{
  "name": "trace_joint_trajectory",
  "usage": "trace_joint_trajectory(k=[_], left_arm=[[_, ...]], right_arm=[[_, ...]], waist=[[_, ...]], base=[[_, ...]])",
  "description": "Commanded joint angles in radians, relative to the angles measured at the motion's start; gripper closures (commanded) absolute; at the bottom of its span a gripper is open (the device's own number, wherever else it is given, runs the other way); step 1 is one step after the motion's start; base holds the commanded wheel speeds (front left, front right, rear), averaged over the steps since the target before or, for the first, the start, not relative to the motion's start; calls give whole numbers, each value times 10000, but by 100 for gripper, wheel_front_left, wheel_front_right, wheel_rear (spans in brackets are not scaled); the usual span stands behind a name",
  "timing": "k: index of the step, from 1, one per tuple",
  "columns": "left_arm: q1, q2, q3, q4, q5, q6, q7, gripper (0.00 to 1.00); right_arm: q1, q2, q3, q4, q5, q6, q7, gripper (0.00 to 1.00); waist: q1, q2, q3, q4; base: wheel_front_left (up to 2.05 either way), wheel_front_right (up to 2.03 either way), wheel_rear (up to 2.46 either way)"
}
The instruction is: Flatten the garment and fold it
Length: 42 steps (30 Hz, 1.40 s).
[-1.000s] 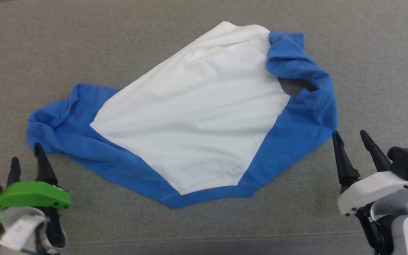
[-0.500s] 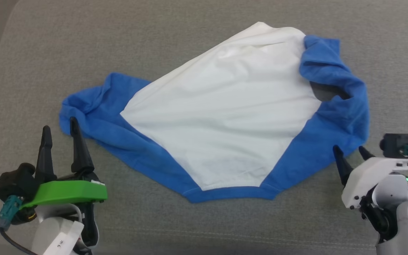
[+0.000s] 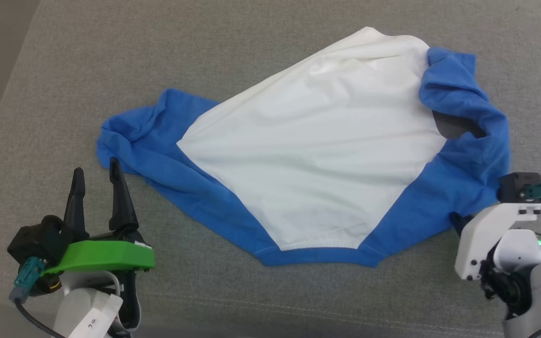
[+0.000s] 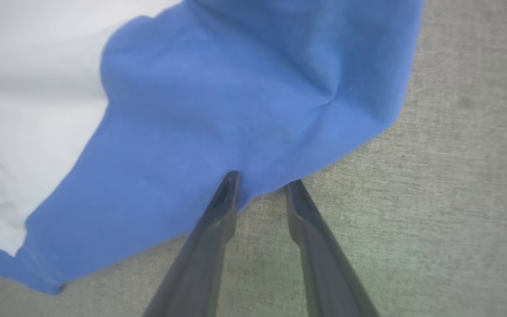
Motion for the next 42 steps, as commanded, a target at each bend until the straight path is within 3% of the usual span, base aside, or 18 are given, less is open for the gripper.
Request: trace_joint_trajectory(k=[1, 9, 20, 27, 37, 42], left_arm=[[-26, -39, -19, 25, -83, 43, -35, 0], [123, -40, -71, 123, 57, 41, -35, 0], [525, -41, -691, 974, 81, -341, 44, 0], [458, -41, -1951, 1699, -807, -623, 2146, 0], [-202, -41, -2839, 2451, -1235, 751, 4640, 0], [-358, -39, -2960, 2654, -1516, 1042, 5246, 0]], right_arm=[[348, 149, 232, 197, 173, -11, 140, 100], [467, 149, 69, 78, 89, -11, -467, 100], [1392, 149, -2259, -1012, -303, -11, -851, 100], [1592, 149, -2410, -1059, -99, -11, -811, 100], [1491, 149, -2002, -934, 78, -11, -993, 100], [1449, 149, -1874, -876, 158, -11, -1073, 100]], waist=[[0, 0, -37, -5], [0, 0, -358, -17], [0, 0, -868, -191], [0, 0, -936, -306], [0, 0, -735, -629], [0, 0, -607, -786]], base=[[0, 0, 0], [0, 0, 0], [0, 0, 0], [0, 0, 0], [0, 0, 0], [0, 0, 0]])
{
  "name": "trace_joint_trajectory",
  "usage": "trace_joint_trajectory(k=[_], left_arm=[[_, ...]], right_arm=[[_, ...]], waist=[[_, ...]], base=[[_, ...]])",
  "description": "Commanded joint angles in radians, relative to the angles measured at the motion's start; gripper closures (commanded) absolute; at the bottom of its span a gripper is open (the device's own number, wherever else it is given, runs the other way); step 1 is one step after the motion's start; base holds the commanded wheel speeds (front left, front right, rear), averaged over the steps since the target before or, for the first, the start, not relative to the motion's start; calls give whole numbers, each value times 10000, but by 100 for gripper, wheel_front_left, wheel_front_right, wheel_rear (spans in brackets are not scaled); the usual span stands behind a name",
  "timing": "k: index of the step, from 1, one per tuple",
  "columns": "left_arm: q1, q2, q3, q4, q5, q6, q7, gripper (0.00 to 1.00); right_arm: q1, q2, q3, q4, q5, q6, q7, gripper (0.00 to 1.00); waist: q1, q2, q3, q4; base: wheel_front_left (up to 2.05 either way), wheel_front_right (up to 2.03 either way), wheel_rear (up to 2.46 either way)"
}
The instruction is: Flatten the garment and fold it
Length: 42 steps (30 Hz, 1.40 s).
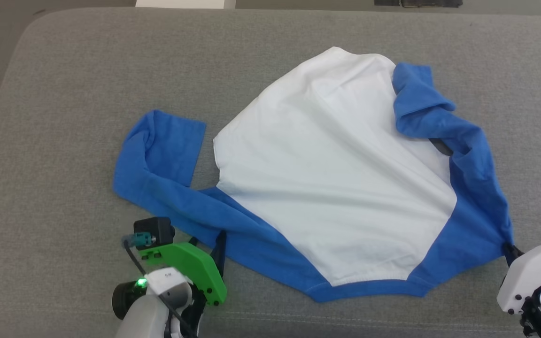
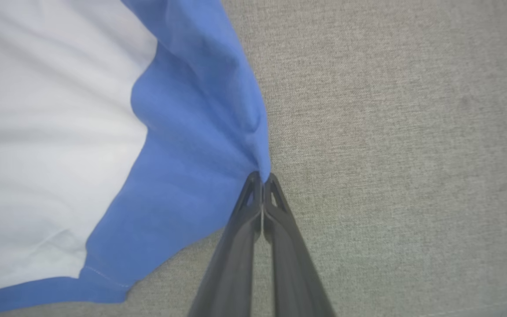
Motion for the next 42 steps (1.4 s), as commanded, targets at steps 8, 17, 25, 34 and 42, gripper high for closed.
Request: trace_joint_trajectory(k=[8, 17, 25, 34, 42], left_arm=[[159, 110, -497, 501, -167, 134, 1661, 100], [485, 415, -59, -683, -196, 58, 448, 100], [521, 834, 722, -3986, -1446, -818, 380, 100], [-2146, 1988, 1525, -5779, -2128, -879, 1972, 100], [-6281, 2238, 2152, -4339, -2027, -216, 2239, 100]], right_arm=[[-69, -14, 184, 111, 225, -15, -159, 100], [14, -14, 354, -112, 321, -15, -229, 100], [100, -14, 690, -2175, 35, -15, 329, 100], [-2537, -1684, 2168, -3800, -215, -15, 1974, 100], [-7485, -2627, 3335, -1998, 173, -15, 2589, 100]], waist=[[0, -1, 146, -203], [0, -1, -171, -166], [0, -1, -677, -36], [0, -1, -215, -282], [0, -1, 1723, -737]], base=[[0, 0, 0], [0, 0, 0], [0, 0, 0], [0, 0, 0], [0, 0, 0]])
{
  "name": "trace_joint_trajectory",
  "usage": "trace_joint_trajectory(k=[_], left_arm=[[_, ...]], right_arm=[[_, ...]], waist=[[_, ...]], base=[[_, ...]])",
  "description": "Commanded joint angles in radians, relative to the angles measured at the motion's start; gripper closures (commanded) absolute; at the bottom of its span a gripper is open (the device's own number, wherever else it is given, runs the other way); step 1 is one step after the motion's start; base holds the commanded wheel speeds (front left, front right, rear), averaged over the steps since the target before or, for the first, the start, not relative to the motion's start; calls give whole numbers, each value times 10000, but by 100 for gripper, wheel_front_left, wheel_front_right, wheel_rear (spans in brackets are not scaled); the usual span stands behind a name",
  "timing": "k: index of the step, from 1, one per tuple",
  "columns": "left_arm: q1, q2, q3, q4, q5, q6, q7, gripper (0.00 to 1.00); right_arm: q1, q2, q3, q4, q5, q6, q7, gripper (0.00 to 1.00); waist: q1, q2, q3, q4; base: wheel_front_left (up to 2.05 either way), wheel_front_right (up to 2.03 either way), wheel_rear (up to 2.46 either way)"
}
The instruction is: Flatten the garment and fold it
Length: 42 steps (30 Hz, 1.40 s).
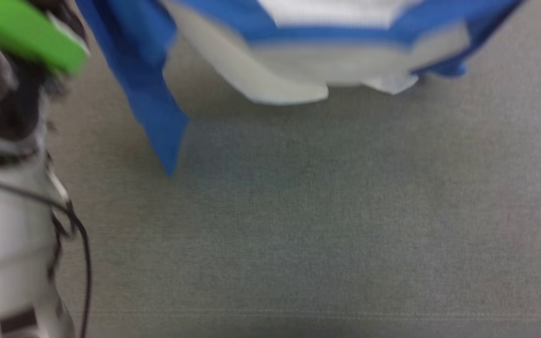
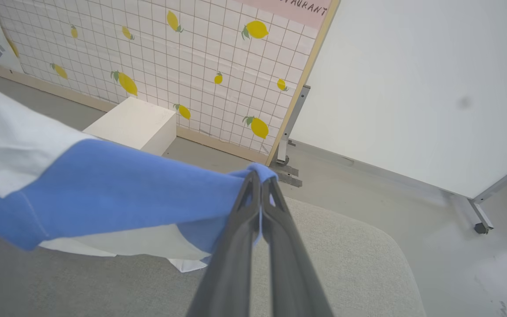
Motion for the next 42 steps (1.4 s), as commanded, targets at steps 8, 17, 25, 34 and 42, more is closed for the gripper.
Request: trace_joint_trajectory(k=[8, 17, 25, 34, 42], left_arm=[[-4538, 621, 52, 2410, 1488, 422, -1192, 100], [-8084, 386, 368, 3991, 1955, 389, -3911, 100], [-8880, 305, 328, 5131, 1830, -59, -4773, 100], [-6092, 853, -420, 6626, 2133, -982, -4368, 100], [-2055, 956, -978, 6597, 1775, -1434, -3341, 100]], right_arm=[[-4896, 173, 89, 2875, -1075, -15, -1316, 100], [-8182, 908, -1502, 4634, -2598, -15, -4309, 100], [-9359, 1067, -1816, 5836, -3192, -15, -6300, 100], [-7644, 1011, -460, 7305, -2309, -15, -6568, 100], [-3685, 732, 960, 6607, -402, -15, -5529, 100]], waist=[[0, -1, 3332, -849], [0, -1, 4336, -972], [0, -1, 4533, -888], [0, -1, 3938, -767], [0, -1, 2113, -715]], base=[[0, 0, 0], [0, 0, 0], [0, 0, 0], [0, 0, 0], [0, 0, 0]])
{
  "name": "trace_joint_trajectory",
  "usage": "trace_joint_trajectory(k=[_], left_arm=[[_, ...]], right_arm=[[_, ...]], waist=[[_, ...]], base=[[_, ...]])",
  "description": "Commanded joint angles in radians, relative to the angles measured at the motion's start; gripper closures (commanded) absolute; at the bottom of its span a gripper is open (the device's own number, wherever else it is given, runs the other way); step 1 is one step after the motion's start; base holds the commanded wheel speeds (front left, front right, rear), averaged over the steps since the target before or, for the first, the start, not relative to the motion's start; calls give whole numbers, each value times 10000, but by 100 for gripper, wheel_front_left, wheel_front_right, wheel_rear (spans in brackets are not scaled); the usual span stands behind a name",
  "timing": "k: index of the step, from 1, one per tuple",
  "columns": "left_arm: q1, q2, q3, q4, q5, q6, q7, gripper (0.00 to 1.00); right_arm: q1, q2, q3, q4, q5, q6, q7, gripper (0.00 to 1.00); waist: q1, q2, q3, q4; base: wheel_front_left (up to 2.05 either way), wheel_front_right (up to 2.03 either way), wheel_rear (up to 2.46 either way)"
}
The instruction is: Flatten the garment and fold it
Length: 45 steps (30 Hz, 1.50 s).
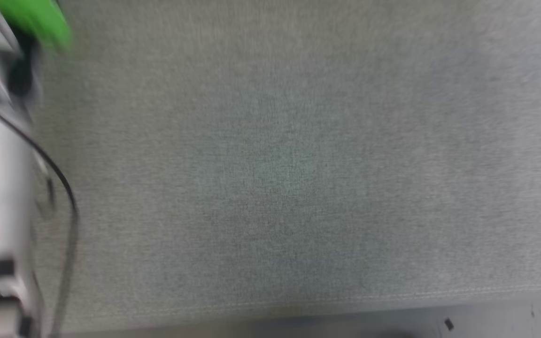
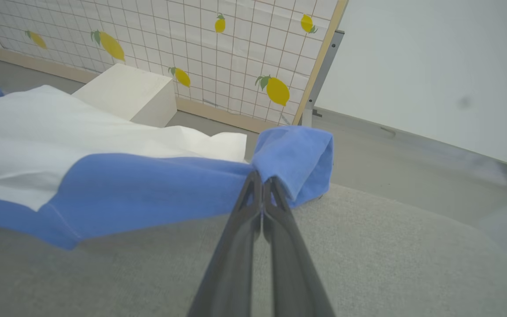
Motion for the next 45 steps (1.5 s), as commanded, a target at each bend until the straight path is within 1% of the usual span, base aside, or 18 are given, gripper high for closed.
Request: trace_joint_trajectory(k=[1, 3, 5, 8, 10, 12, 15, 18, 21, 24, 27, 29, 34, 38, 42, 43, 44, 45], left_arm=[[932, -27, -82, -258, -121, -61, 200, 100], [2207, -117, -256, -720, -198, -34, 461, 100], [3417, -288, -256, -1292, -449, 63, 631, 100], [5061, -542, -195, -2172, -785, 281, 723, 100], [6083, -752, -129, -2778, -1036, 461, 760, 100], [7084, -908, -83, -3375, -1227, 649, 814, 100], [8208, -958, -105, -3950, -1273, 909, 934, 100], [8992, -1048, -48, -4421, -1321, 1218, 976, 100], [9723, -1014, -3, -4762, -1348, 1457, 1117, 100], [10319, -911, 38, -4870, -1393, 1588, 1293, 100], [10887, -901, 4, -4939, -1469, 1725, 1516, 100], [11163, -930, -65, -4946, -1495, 1792, 1629, 100], [11345, -978, -334, -4910, -1435, 1786, 1775, 100], [11224, -1069, -440, -4761, -1387, 1656, 1520, 100], [11029, -1154, -473, -4553, -1348, 1583, 1254, 100], [10991, -1183, -456, -4505, -1338, 1580, 1150, 56], [10965, -1207, -452, -4450, -1342, 1561, 1075, 13], [10935, -1234, -451, -4385, -1374, 1520, 1021, 0]], right_arm=[[963, -205, 63, -465, 341, -21, 232, 100], [2383, -411, 26, -1254, 660, -21, 641, 100], [3853, -489, -251, -2175, 920, -21, 1086, 100], [5983, -325, -973, -3557, 994, -21, 1616, 100], [7332, -25, -1513, -4424, 927, -21, 1881, 100], [8613, 498, -1941, -5235, 887, -21, 2125, 100], [10007, 1144, -2477, -5994, 778, -21, 2299, 100], [10942, 1535, -2922, -6380, 616, -21, 2394, 100], [11633, 1735, -3329, -6431, 556, -21, 2431, 100], [12094, 1790, -3476, -6263, 712, -21, 2427, 100], [12432, 1798, -3530, -5776, 1169, -21, 2309, 100], [12590, 1800, -3526, -5405, 1239, -21, 2265, 100], [12698, 1801, -3431, -4491, 1392, -21, 2188, 100], [12490, 1802, -3280, -3833, 1336, -21, 1946, 100], [12283, 1802, -3177, -3427, 1293, -21, 1787, 100], [12253, 1802, -3167, -3374, 1278, -21, 1737, 100], [12236, 1802, -3155, -3345, 1256, -21, 1697, 57], [12238, 1802, -3162, -3348, 1232, -21, 1642, 0]], waist=[[0, 0, -1299, 84], [0, 0, -1783, 115], [0, 0, -2177, 140], [0, 0, -2676, 187], [0, 0, -2916, 204], [0, 0, -3125, 194], [0, 0, -3372, 213], [0, 0, -3597, 248], [0, 0, -3810, 277], [0, 0, -3969, 281], [0, 0, -4108, 287], [0, 0, -4154, 298], [0, 0, -4178, 394], [0, 0, -4123, 436], [0, 0, -4092, 449], [0, 0, -4102, 452], [0, 0, -4122, 454], [0, 0, -4150, 457]], base=[[0, 0, 0], [0, 0, 0], [0, 0, 0], [0, 0, 0], [0, 0, 0], [0, 0, 0], [0, 0, 0], [0, 0, 0], [0, 0, 0], [0, 0, 0], [0, 0, 0], [0, 0, 0], [0, 0, 0], [0, 0, 0], [0, 0, 0], [0, 0, 0], [0, 0, 0], [0, 0, 0]])
